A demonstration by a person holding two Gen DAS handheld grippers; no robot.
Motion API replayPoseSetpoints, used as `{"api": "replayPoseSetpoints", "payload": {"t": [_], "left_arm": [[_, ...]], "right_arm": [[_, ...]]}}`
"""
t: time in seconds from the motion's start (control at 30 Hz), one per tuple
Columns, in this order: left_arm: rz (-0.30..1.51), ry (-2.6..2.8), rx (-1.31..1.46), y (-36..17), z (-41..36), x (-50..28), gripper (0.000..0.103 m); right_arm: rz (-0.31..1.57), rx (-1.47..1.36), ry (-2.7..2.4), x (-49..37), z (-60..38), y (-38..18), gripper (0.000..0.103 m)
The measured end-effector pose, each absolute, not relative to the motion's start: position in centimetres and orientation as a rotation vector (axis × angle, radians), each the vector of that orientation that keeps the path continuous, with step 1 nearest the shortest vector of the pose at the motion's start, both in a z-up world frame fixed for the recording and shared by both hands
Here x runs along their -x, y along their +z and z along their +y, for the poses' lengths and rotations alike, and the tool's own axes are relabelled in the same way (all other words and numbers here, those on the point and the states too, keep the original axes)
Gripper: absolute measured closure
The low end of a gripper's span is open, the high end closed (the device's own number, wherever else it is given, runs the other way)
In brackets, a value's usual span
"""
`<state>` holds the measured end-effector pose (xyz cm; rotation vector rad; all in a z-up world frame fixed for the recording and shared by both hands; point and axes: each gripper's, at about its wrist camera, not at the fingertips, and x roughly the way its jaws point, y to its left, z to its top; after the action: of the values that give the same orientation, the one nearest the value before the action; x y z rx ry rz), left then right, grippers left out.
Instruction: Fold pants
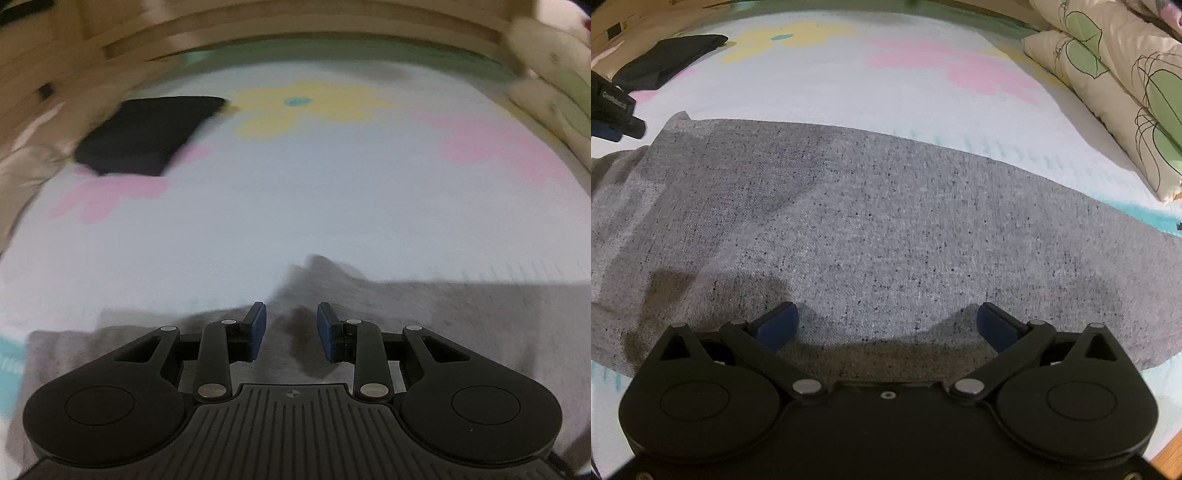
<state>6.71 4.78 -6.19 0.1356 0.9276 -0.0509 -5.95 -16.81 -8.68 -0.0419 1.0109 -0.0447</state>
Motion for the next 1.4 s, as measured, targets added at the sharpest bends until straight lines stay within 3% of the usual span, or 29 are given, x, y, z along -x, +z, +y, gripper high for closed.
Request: {"api": "replayPoseSetpoints", "payload": {"t": [0.13, 0.3, 0.5, 0.67, 0.83, 0.93, 1.0, 1.07, 1.33, 1.4], "left_arm": [[1.023, 0.034, -0.171, -9.2, 4.6, -9.8, 0.072], [1.053, 0.058, -0.121, -7.8, 4.8, -10.8, 0.072], [1.028, -0.017, -0.202, -6.1, 3.2, -5.4, 0.072], [1.123, -0.159, -0.224, -7.9, 2.8, -0.3, 0.072], [1.064, -0.195, -0.341, -8.5, 2.7, 4.0, 0.071], [1.079, -0.198, -0.319, -8.5, 3.4, 4.8, 0.071], [1.087, -0.202, -0.273, -8.5, 4.3, 4.9, 0.071], [1.096, -0.202, -0.247, -8.4, 4.6, 5.2, 0.071], [1.046, -0.211, -0.169, -6.9, 4.1, 6.8, 0.072], [1.001, -0.226, -0.111, -6.1, 3.5, 6.5, 0.072]], "right_arm": [[1.003, 0.047, -0.039, 6.2, -16.7, -8.6, 0.001], [1.01, 0.04, -0.037, 6.1, -16.9, -8.6, 0.001], [1.081, 0.026, 0.005, 5.1, -18.0, -8.2, 0.001], [1.166, 0.014, 0.057, 4.3, -20.0, -8.0, 0.002], [1.182, 0.02, 0.083, 4.6, -21.4, -8.0, 0.003], [1.164, 0.032, 0.109, 5.3, -22.3, -7.7, 0.016], [1.15, 0.046, 0.126, 5.7, -22.9, -7.3, 0.042], [1.14, 0.069, 0.127, 6.1, -23.8, -6.9, 0.058], [1.194, -0.048, 0.101, 7.0, -28.0, -5.9, 0.063], [1.187, -0.088, 0.077, 6.8, -29.4, -5.2, 0.055]]}}
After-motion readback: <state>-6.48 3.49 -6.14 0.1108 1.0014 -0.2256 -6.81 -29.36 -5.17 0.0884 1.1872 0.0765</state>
